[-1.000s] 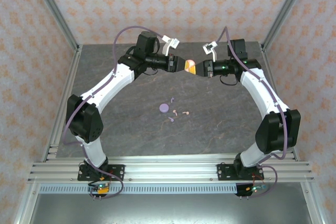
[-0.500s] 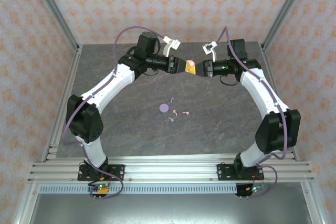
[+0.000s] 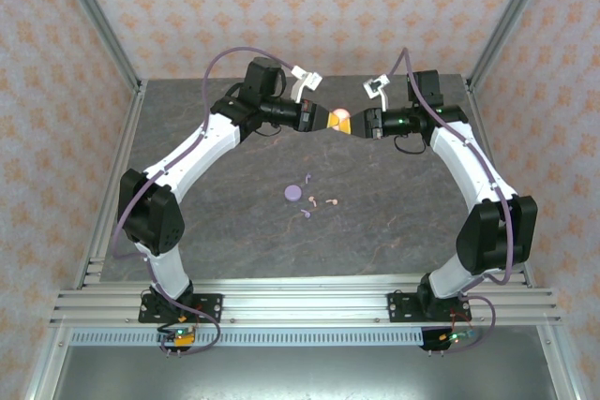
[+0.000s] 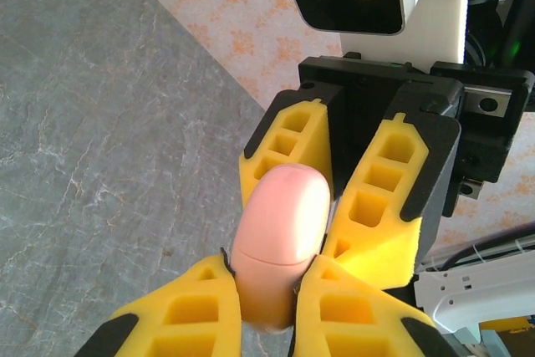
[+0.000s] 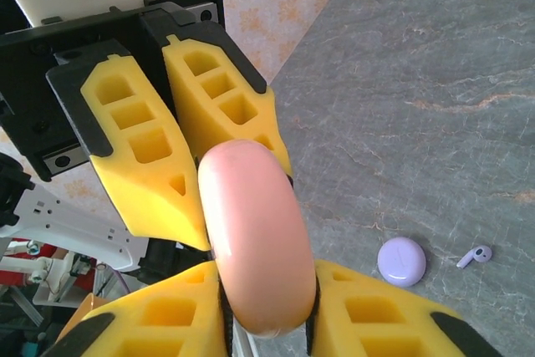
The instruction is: Insert the wireless bluetooth earbuds into the charging case
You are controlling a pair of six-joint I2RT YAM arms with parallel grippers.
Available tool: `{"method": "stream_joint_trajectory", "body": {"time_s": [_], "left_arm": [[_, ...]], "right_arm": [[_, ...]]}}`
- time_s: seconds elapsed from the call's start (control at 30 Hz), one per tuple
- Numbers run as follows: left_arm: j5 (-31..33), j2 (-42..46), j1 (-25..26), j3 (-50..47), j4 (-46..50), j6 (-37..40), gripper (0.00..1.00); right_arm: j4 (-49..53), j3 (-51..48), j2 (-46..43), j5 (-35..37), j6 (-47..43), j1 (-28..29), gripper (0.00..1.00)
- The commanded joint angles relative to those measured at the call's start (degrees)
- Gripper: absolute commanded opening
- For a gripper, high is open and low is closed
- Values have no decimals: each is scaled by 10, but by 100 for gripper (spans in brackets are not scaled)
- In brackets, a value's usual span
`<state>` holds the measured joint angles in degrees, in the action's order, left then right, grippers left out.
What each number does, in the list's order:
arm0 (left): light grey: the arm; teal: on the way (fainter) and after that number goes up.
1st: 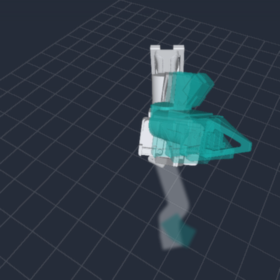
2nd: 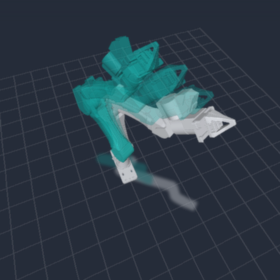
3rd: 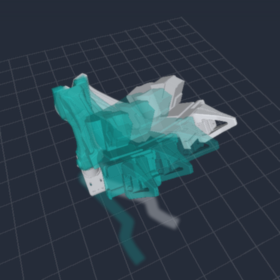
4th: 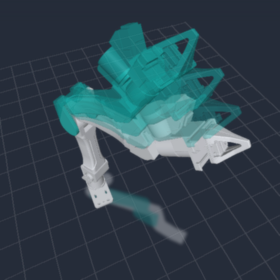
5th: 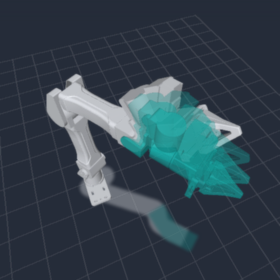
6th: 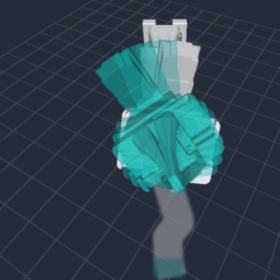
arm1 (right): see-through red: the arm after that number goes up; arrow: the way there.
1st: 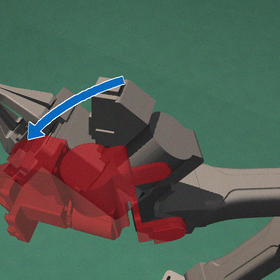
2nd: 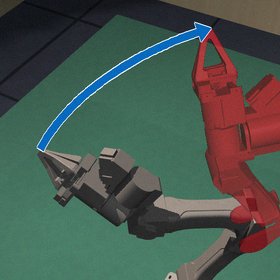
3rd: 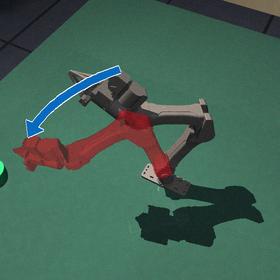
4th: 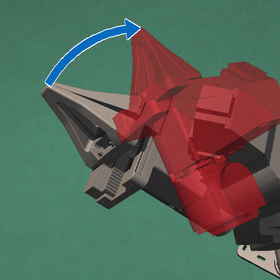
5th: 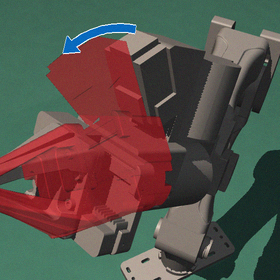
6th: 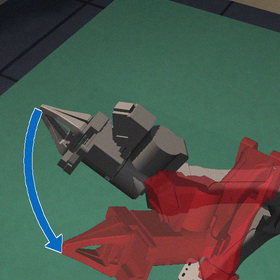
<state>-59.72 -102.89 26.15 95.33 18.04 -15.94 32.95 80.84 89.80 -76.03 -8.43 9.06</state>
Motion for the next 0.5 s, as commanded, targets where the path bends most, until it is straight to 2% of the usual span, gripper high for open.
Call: {"method": "stream_joint_trajectory", "body": {"time_s": [0.0, 0.2, 0.33, 0.47], "left_arm": [[-21, 0, 14, 24, 24, 16, 11], [-21, 3, 13, 24, 32, 21, 11], [-28, 3, 13, 23, 30, 20, 13], [-42, 1, 14, 24, 24, 15, 20]], "right_arm": [[-17, 10, -19, 20, -9, 3, 32], [-21, 8, -26, 19, -6, -3, 34], [-20, 12, -24, 8, -5, -3, 21], [-6, 15, -22, -4, -15, -3, 12]]}}
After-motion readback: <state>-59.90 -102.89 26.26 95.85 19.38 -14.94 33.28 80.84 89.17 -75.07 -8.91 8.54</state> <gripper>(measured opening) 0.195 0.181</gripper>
